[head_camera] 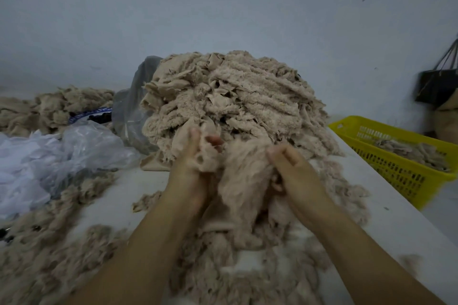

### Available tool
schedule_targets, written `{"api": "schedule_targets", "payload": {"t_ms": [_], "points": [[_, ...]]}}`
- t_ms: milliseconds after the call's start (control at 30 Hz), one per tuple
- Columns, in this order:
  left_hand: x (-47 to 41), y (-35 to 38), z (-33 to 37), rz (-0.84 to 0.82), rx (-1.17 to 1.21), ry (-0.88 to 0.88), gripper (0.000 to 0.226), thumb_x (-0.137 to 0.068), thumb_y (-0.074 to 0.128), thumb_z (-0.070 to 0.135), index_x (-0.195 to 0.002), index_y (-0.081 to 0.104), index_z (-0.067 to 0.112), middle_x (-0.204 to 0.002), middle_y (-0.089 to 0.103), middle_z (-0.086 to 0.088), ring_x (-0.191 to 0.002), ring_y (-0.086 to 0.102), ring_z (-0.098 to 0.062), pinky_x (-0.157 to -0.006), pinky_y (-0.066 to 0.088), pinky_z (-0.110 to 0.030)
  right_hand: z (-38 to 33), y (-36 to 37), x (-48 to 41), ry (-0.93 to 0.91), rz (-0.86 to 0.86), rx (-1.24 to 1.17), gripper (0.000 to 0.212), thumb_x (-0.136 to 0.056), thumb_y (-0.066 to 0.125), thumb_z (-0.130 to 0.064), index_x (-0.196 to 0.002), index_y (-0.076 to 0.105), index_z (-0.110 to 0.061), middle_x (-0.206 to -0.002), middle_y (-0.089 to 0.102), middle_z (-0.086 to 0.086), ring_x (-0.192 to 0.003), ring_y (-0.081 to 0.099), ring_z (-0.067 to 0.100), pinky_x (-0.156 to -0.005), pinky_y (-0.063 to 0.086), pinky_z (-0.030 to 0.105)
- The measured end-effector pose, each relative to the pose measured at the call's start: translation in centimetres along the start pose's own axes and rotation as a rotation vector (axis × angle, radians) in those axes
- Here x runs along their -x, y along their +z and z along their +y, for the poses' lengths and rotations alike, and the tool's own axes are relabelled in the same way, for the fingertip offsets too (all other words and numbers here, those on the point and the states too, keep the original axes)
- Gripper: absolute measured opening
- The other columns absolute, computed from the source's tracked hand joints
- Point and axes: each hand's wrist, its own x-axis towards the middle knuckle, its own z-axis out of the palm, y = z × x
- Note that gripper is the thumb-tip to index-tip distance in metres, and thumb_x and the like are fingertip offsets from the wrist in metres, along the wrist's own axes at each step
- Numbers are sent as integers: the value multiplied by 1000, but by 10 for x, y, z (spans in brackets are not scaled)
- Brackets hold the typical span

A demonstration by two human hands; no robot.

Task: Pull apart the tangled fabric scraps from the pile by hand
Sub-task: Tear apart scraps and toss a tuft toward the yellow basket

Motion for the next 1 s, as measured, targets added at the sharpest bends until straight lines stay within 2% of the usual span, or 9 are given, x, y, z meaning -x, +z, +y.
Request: {"api": "schedule_targets", "payload": {"t_ms": [100, 200, 333, 433, 633, 733, 800, 867, 1000], "points": [[10, 11, -13, -133, -417, -1, 57, -82, 59, 72, -112, 71, 25, -118, 72, -2, -108, 70, -18, -80, 58, -30, -2, -7, -1, 96, 100, -226, 40, -101, 52, -30, -63, 64, -31, -60, 53, -5, -48, 47, 6, -42, 39, 20], [14, 25, -29, -215, -704, 34, 43, -70, 73, 66, -107, 68, 45, -113, 72, 12, -108, 68, -10, -90, 57, -30, -3, -4, 2, 88, 54, -266, 27, -97, 57, -35, -74, 70, -30, -78, 70, 2, -69, 67, 13, -59, 55, 27], [8, 25, -31, -19, -564, 15, 11, -93, 68, 26, -103, 71, 31, -105, 76, -2, -99, 72, -20, -86, 59, -38, -3, -3, 8, 3, -137, 111, 38, -70, 68, -73, -104, 59, -58, -102, 63, -34, -93, 63, -10, -68, 49, 8], [7, 23, -25, 16, -441, -32, 24, -94, 66, 32, -116, 70, 24, -113, 75, -1, -104, 71, -16, -89, 56, -35, 3, 11, 12, 6, -256, 275, 42, -79, 73, -54, -111, 46, -60, -107, 57, -45, -102, 55, -20, -76, 45, 3], [17, 31, -31, -137, -615, 65, 18, -89, 58, 54, -96, 74, 51, -109, 72, 24, -106, 65, 6, -90, 51, -15, 11, -3, 5, 177, 11, 369, 16, -95, 55, -34, -86, 68, -32, -60, 68, -7, -48, 61, 12, -46, 45, 22], [11, 24, -31, -114, -687, 180, 18, -100, 55, 38, -100, 73, 39, -100, 73, 20, -96, 68, 3, -77, 52, -12, -4, -31, -9, 72, 244, -72, 30, -97, 49, -10, -74, 68, -11, -71, 68, 9, -53, 64, 12, -51, 49, 26], [4, 15, -27, -11, -675, 164, 17, -100, 56, 29, -100, 73, 25, -90, 75, 10, -80, 69, 0, -66, 53, -13, -14, -67, -22, -106, 401, -752, 17, -100, 53, -16, -104, 61, -2, -105, 68, 12, -80, 71, 11, -66, 57, 26], [-4, 3, -21, 84, -746, 127, 17, -100, 57, 26, -98, 72, 20, -81, 74, 4, -65, 65, 2, -58, 49, -13, -7, -86, -24, 8, 575, -1091, 55, -95, 63, -39, -135, 47, -5, -135, 53, 13, -109, 66, 22, -79, 59, 28], [-12, -14, -26, 51, -1093, 70, 11, -96, 59, 37, -88, 67, 36, -83, 68, 14, -68, 61, 4, -60, 46, -16, 14, -52, -19, 227, 405, -141, 33, -93, 61, -47, -108, 64, -17, -110, 69, 1, -92, 69, 11, -67, 53, 22]]}}
